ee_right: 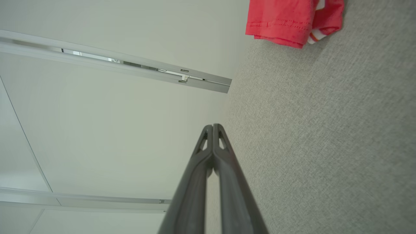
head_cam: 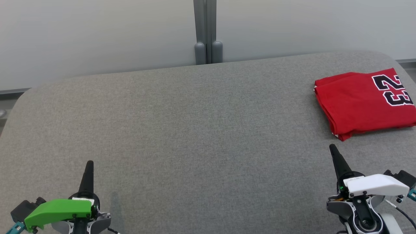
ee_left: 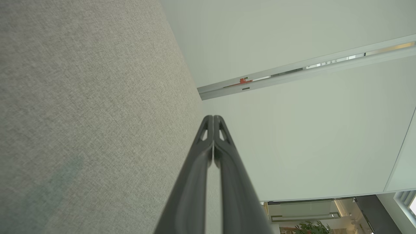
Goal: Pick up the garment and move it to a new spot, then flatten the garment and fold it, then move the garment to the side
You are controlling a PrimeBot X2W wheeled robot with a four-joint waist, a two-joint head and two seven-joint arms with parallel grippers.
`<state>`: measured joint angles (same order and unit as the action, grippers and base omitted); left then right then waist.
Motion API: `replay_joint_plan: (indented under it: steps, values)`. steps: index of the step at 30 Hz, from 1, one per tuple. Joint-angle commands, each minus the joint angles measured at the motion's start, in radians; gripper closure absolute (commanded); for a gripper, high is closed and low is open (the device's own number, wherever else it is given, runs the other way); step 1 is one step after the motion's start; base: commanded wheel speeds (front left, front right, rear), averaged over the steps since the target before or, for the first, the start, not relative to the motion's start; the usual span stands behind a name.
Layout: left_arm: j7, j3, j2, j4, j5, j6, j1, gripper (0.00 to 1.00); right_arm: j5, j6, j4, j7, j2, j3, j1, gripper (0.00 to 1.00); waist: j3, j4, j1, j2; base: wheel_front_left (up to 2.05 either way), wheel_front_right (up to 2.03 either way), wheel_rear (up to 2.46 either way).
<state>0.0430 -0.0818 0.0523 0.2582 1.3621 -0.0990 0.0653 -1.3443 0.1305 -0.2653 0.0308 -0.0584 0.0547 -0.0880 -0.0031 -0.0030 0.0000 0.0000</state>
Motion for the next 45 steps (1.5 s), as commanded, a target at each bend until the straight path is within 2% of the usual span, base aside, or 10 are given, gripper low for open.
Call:
replay_joint_plan:
  steps: [1, 37, 45]
  values:
    - [0.006, -0.006, 0.001, -0.010, 0.018, -0.009, 0.021, 1.00, -0.022, 0.001, 0.010, 0.005, -0.004, 0.005, -0.020, 1.00, 0.000, 0.000, 0.0000, 0.0000, 0.00, 0.00, 0.00]
    - [0.073, -0.035, -0.002, -0.014, 0.252, -0.035, 0.050, 1.00, -0.279, 0.000, 0.024, 0.077, -0.001, 0.050, -0.023, 1.00, 0.006, 0.003, 0.0000, 0.0000, 0.00, 0.00, 0.00]
    - [0.075, -0.035, -0.002, -0.014, 0.252, -0.035, 0.049, 1.00, -0.279, 0.000, 0.024, 0.079, 0.000, 0.052, -0.023, 1.00, 0.006, 0.003, 0.0000, 0.0000, 0.00, 0.00, 0.00]
